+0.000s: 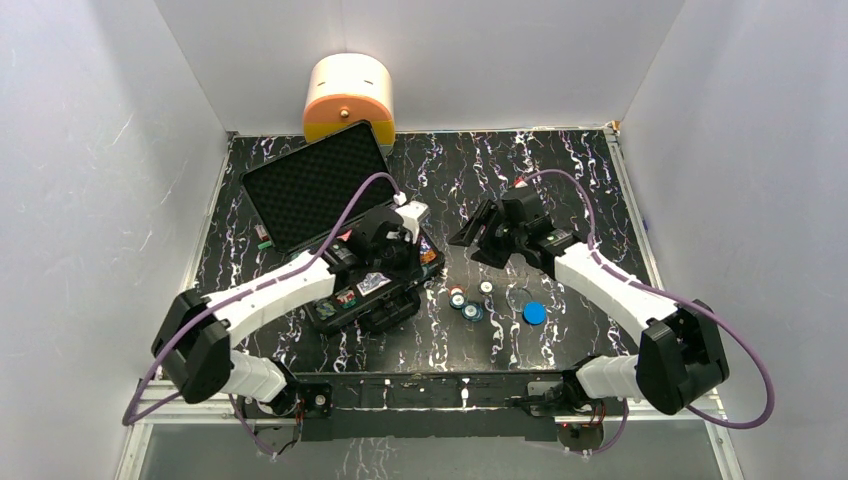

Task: Pack up texas hold em set

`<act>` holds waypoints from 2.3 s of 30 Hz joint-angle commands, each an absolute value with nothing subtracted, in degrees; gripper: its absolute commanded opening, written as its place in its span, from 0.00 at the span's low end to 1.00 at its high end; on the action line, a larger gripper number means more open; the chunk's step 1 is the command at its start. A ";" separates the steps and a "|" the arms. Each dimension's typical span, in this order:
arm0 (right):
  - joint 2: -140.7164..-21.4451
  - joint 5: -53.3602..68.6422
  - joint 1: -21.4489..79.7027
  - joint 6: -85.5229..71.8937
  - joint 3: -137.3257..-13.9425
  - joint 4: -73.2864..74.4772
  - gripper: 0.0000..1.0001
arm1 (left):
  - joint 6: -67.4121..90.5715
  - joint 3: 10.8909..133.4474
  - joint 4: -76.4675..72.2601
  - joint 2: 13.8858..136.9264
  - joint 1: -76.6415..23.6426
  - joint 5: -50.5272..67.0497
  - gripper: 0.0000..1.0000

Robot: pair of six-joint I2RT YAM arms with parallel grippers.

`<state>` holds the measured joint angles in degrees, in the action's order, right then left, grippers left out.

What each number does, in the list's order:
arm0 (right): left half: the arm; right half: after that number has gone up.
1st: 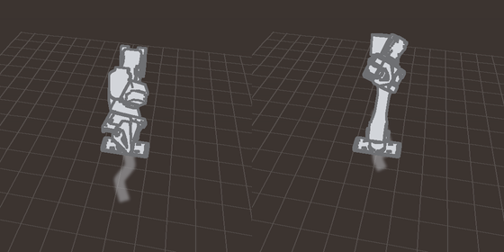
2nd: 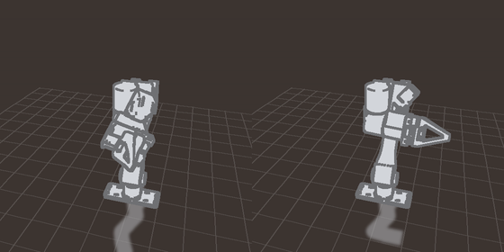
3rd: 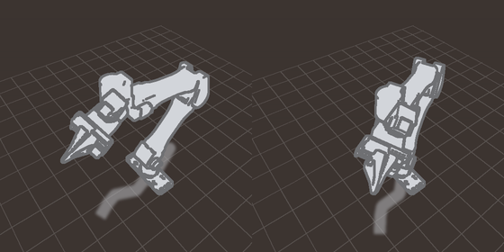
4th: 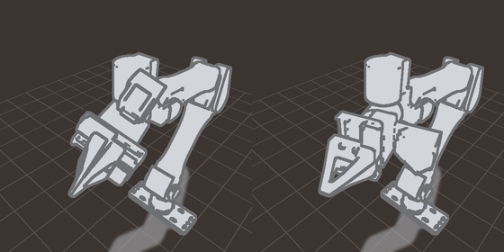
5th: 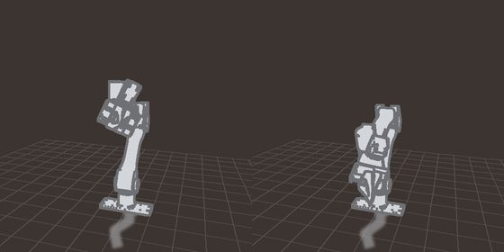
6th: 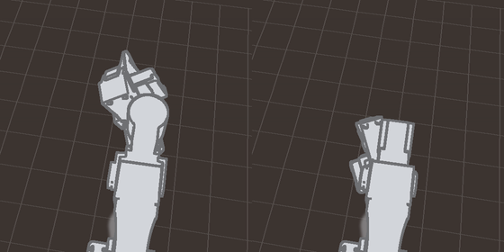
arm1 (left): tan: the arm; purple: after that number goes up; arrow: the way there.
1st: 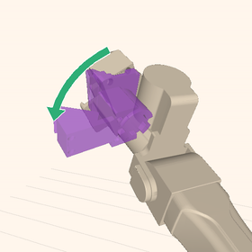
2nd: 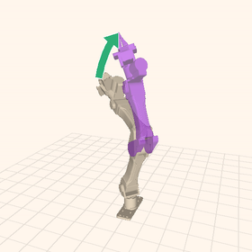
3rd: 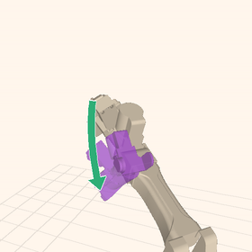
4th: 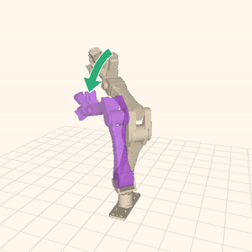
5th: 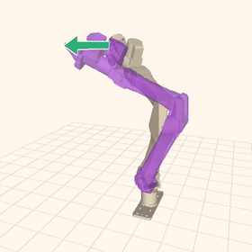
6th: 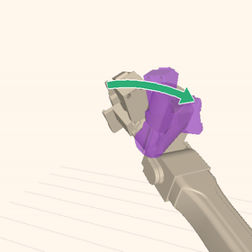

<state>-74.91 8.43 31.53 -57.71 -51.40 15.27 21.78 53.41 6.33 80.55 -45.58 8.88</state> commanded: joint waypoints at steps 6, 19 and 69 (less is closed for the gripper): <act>-72.79 5.52 28.99 -55.34 -49.65 15.96 0.74 | 10.11 67.83 49.69 78.01 -45.70 -0.89 0.00; -74.97 7.26 29.00 -55.74 -49.75 15.12 0.72 | 16.11 73.19 64.44 90.33 -45.35 -12.81 0.00; -73.91 6.98 28.45 -54.14 -49.72 16.68 0.71 | 20.37 75.41 66.89 98.89 -43.51 -23.97 0.00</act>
